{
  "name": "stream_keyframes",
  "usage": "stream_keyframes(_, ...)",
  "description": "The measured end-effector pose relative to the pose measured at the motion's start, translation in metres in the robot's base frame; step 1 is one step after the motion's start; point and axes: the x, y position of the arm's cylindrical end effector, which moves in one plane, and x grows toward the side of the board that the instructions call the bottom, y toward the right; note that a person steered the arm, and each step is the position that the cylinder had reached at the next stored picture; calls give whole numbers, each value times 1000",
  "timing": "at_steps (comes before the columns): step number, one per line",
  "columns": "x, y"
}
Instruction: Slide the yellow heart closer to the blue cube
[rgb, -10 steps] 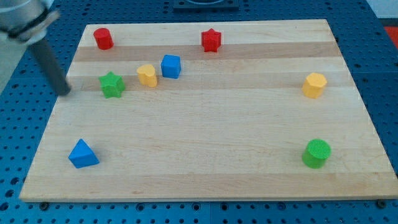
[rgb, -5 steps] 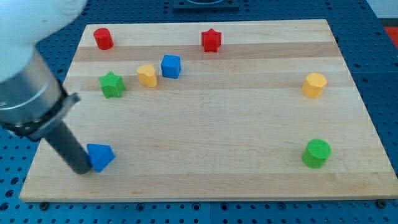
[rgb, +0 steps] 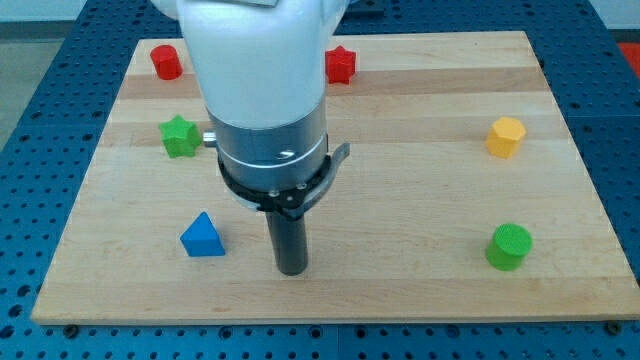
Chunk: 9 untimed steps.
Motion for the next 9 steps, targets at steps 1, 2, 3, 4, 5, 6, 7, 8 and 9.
stream_keyframes(1, -2, -59)
stream_keyframes(2, -14, -76)
stream_keyframes(3, -30, -104)
stream_keyframes(4, -50, -113)
stream_keyframes(5, -72, -114)
stream_keyframes(6, -80, -108)
stream_keyframes(7, -90, -84)
stream_keyframes(8, -114, -73)
stream_keyframes(9, -131, -73)
